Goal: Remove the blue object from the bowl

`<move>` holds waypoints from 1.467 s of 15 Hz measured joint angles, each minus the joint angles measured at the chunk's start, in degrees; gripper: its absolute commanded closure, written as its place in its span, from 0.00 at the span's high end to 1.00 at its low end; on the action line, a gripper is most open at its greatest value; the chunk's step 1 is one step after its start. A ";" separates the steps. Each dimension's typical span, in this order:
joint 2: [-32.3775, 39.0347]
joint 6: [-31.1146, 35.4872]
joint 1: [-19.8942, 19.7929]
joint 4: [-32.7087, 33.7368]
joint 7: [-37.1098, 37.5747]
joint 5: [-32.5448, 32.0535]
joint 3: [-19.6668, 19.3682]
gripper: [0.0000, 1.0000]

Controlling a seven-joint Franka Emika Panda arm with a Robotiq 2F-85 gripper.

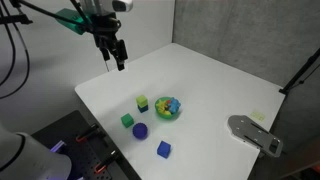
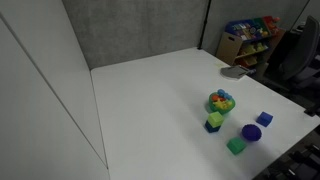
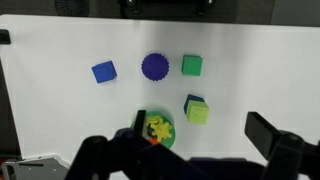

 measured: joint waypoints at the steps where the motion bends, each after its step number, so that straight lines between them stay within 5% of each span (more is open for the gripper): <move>1: 0.00 0.00 0.00 0.00 0.00 0.00 0.00 1.00; 13: 1.30 0.43 0.00 0.92 0.00 0.00 0.00 1.00; 22: 16.89 8.68 0.12 8.80 0.19 0.00 0.38 1.00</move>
